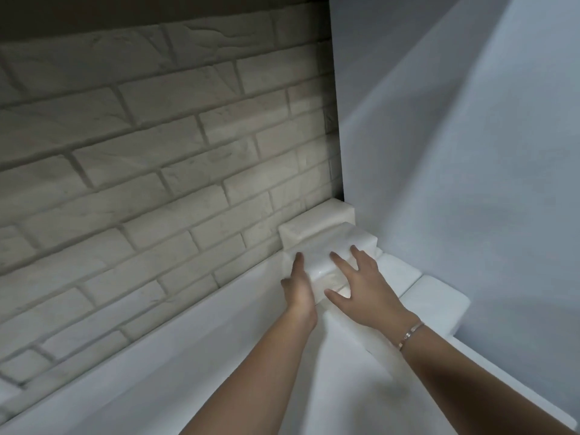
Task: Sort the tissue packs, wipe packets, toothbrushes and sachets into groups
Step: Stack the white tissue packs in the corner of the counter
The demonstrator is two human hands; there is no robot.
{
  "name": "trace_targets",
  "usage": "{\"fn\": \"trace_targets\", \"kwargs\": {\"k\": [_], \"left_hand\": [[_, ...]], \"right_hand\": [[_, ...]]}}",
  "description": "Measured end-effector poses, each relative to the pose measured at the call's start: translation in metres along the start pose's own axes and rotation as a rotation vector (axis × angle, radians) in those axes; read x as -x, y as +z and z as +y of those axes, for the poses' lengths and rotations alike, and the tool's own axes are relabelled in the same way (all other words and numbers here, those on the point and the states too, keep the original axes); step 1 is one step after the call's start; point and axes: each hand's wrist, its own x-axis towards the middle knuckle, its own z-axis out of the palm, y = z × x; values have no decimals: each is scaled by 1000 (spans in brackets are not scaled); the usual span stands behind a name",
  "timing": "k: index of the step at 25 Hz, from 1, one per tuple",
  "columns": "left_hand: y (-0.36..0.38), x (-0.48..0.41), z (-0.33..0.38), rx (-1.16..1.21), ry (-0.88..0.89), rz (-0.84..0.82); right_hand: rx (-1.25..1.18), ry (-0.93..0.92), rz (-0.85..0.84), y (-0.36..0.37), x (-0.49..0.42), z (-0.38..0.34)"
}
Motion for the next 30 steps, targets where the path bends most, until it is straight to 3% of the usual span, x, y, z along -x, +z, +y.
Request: {"fn": "trace_targets", "kwargs": {"k": [4, 11, 19, 25, 30], "left_hand": [[31, 24, 21, 22, -51, -51], [68, -9, 21, -181, -61, 73], [49, -2, 37, -418, -158, -40], [19, 40, 56, -520, 23, -92], [-51, 72, 70, -635, 133, -121]], "right_hand": [[20, 33, -21, 0, -21, 14], [1, 113, -65, -14, -58, 49], [-47, 221, -135, -22, -66, 54], [78, 271, -210, -37, -80, 36], [106, 287, -267, -43, -76, 26]]}}
